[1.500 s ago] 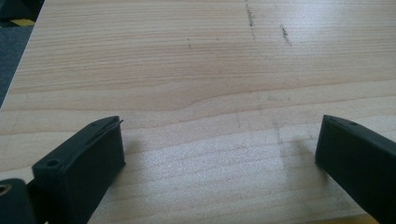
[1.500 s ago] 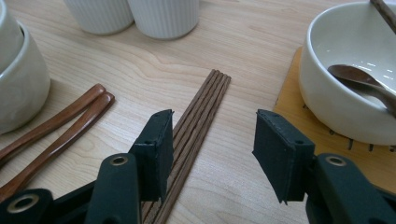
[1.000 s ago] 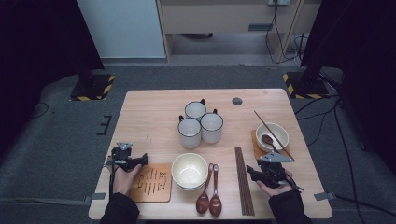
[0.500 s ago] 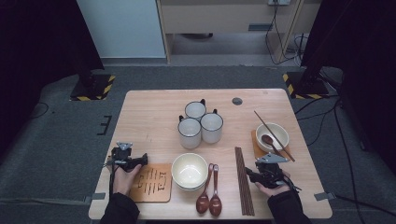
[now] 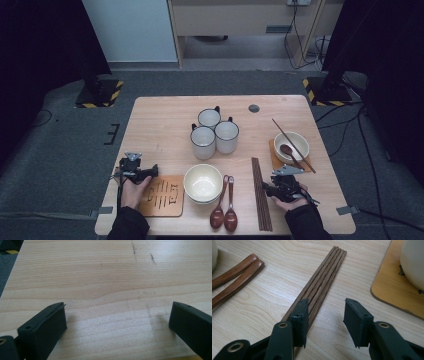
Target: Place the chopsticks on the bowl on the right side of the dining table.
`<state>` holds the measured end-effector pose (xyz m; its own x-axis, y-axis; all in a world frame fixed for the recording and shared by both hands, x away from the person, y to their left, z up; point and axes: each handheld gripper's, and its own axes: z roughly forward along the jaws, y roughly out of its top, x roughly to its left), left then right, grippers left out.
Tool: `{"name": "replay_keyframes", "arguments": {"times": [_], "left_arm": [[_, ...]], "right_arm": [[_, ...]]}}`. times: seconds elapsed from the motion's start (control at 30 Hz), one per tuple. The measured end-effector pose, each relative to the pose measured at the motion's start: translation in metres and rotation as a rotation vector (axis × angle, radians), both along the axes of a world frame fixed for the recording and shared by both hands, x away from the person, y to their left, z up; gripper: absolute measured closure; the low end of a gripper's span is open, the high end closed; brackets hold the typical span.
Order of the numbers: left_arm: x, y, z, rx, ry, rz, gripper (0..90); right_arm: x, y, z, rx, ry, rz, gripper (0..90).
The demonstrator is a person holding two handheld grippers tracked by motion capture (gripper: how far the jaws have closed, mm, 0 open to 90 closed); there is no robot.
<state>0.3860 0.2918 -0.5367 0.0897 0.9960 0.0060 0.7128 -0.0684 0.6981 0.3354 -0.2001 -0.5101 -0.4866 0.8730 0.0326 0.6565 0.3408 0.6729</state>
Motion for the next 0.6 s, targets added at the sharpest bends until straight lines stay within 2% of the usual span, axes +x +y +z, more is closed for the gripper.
{"name": "replay_keyframes", "arguments": {"times": [0.6], "left_arm": [[0.0,0.0,0.0,0.0,0.0,0.0,0.4]], "right_arm": [[0.0006,0.0049,-0.0052,-0.018,0.037,0.016,59.9]]}}
